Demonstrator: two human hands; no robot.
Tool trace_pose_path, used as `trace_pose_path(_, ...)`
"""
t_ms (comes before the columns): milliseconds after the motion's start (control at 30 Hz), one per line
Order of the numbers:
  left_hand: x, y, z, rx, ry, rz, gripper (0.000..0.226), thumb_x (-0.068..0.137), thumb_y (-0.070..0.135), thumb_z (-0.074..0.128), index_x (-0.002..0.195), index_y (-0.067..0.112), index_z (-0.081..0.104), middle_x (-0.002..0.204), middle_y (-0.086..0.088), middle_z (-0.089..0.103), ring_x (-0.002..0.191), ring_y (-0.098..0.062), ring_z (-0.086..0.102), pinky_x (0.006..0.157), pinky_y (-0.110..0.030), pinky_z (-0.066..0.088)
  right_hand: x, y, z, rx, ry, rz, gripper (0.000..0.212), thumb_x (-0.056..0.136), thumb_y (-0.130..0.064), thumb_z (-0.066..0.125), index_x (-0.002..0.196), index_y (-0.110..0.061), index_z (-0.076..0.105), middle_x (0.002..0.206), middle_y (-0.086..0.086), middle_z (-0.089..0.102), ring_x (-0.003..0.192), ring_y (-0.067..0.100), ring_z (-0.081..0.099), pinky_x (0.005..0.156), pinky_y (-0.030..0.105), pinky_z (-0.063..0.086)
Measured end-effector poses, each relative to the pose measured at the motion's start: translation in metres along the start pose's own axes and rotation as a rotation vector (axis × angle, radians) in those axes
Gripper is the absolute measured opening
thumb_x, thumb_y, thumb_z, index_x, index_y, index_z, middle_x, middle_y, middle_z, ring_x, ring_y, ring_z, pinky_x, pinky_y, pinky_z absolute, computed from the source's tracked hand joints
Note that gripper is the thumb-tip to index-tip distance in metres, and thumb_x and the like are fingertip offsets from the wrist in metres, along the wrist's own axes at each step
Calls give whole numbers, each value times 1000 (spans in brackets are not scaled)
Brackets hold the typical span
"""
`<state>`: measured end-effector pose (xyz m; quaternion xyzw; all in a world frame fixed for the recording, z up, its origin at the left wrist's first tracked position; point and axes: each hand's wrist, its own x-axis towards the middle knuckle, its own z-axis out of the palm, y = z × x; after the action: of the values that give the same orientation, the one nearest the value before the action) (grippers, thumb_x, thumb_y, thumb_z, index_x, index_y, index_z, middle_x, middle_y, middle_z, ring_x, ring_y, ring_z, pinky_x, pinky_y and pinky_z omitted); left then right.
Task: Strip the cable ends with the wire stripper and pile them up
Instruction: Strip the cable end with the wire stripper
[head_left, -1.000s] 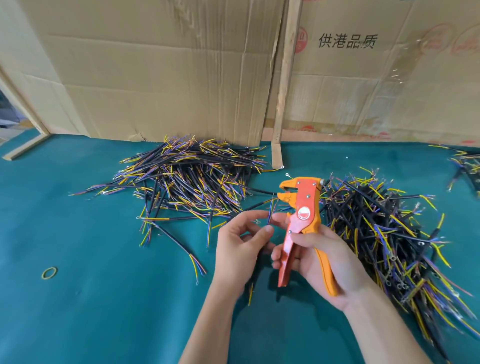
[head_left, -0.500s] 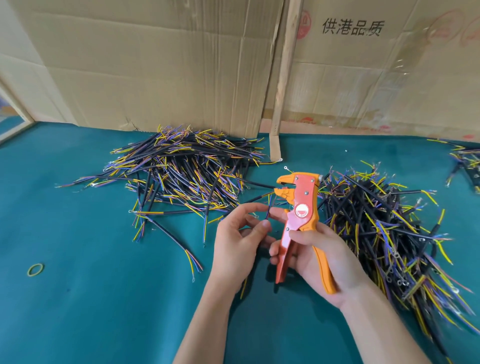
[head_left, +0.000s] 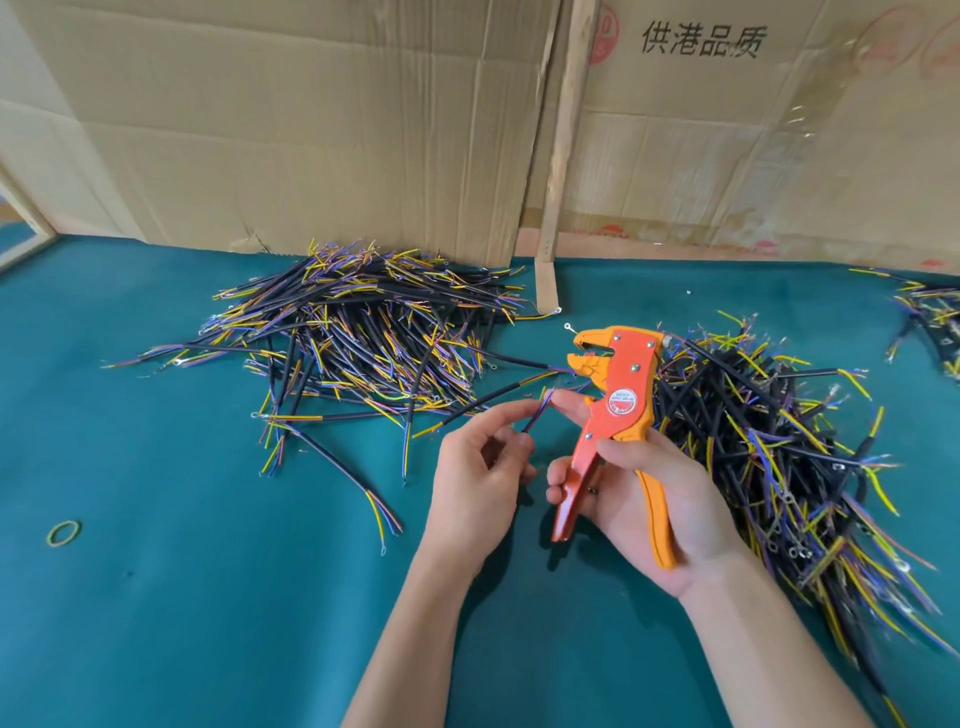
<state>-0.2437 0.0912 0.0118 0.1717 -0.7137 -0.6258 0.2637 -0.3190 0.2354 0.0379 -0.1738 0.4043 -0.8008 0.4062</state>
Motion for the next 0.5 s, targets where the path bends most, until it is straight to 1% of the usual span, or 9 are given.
trace_pose_path(67, 0, 0, 1, 15, 0, -7, 34, 98, -3, 57, 114, 22, 72, 67, 11, 51, 63, -13, 63, 73, -34, 56, 0, 0, 0, -3, -11, -3, 60, 75, -18, 72, 134, -4, 65, 119, 23, 63, 81, 34, 64, 77, 44, 55)
trace_pose_path(100, 0, 0, 1, 22, 2, -15, 34, 98, -2, 57, 112, 25, 72, 67, 12, 52, 62, -13, 63, 73, -36, 56, 0, 0, 0, -10, -21, -3, 59, 76, -18, 71, 134, -4, 65, 119, 23, 62, 81, 34, 64, 77, 44, 55)
trace_pose_path(133, 0, 1, 2, 24, 9, -26, 34, 97, -2, 58, 109, 26, 72, 66, 13, 52, 61, -13, 63, 70, -36, 55, 0, -1, 0, -19, -30, -1, 59, 77, -18, 71, 134, -5, 64, 119, 23, 61, 82, 34, 64, 77, 44, 55)
trace_pose_path(200, 0, 2, 2, 5, 44, -53, 28, 97, 1, 59, 104, 24, 73, 65, 12, 56, 59, -14, 62, 58, -32, 51, 0, 0, 0, -31, -39, 3, 58, 78, -18, 71, 134, -5, 64, 119, 23, 60, 82, 34, 63, 77, 44, 55)
trace_pose_path(233, 0, 2, 2, -10, 70, -61, 24, 97, 3, 60, 101, 23, 74, 67, 9, 60, 57, -13, 61, 56, -28, 48, 0, 0, 0, -32, -38, 5, 57, 78, -17, 71, 133, -4, 64, 120, 24, 59, 82, 34, 63, 77, 45, 54)
trace_pose_path(333, 1, 4, 2, -31, 135, -57, 15, 96, 9, 65, 91, 21, 72, 78, 0, 73, 52, -8, 56, 53, -18, 45, 1, 1, 0, -32, -21, 12, 58, 78, -17, 72, 133, -3, 64, 119, 24, 57, 81, 35, 63, 76, 45, 54)
trace_pose_path(400, 2, 4, 3, -58, 157, -74, 11, 96, 11, 67, 90, 18, 72, 79, 1, 75, 52, -8, 55, 51, -17, 43, 2, 2, -1, -32, -8, 20, 58, 77, -17, 73, 132, -2, 64, 118, 23, 57, 81, 36, 63, 76, 46, 54)
trace_pose_path(500, 4, 4, 2, -135, 185, -106, 10, 95, 9, 67, 89, 14, 72, 75, 1, 73, 53, -8, 54, 48, -15, 40, 3, 4, 0, -42, 13, 28, 58, 75, -17, 73, 131, -2, 65, 119, 24, 60, 81, 38, 64, 75, 47, 55)
